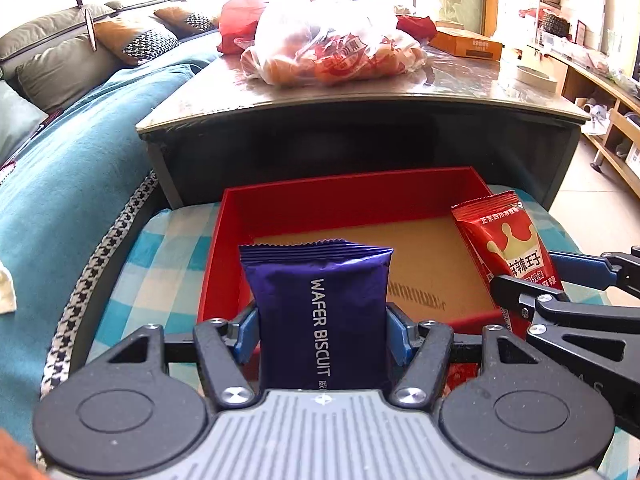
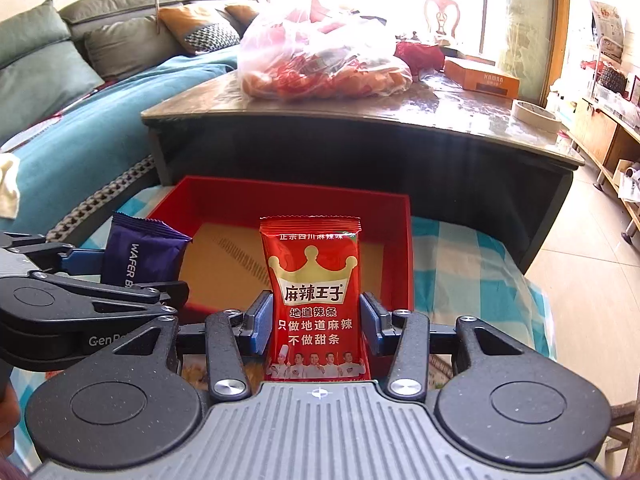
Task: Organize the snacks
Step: 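Carry both held packets over the red box and lower them inside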
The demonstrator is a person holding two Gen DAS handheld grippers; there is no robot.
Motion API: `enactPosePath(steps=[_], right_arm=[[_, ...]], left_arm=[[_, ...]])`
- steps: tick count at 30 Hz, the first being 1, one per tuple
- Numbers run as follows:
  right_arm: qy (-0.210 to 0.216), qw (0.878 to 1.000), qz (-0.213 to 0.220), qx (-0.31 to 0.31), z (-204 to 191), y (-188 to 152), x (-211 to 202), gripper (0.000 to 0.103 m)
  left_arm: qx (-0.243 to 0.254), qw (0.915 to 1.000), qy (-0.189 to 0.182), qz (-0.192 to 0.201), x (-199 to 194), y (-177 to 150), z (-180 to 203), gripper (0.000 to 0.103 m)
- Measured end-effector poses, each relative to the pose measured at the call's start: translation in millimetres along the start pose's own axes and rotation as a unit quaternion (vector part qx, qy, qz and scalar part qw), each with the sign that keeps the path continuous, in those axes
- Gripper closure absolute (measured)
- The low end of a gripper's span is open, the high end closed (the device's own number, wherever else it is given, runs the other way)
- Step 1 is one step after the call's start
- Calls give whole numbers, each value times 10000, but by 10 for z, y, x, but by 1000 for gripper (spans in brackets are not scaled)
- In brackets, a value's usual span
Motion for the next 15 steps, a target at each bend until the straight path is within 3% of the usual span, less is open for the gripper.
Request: enactPosePath(steps=[15], right_arm=[[43, 9999, -74, 96, 105, 348, 657, 50]], left_arm=[[-74, 9998, 160, -104, 649, 471, -34, 11]])
Point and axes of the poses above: each gripper's, at about its wrist camera, not at the fingertips, and x roughly the way its jaws point, z to its right, y to its top, the point moved 4 cm from there along x, roughly the way its jaws point, and after that the axes turned 5 degrees about -z, right-handed, at the moved point
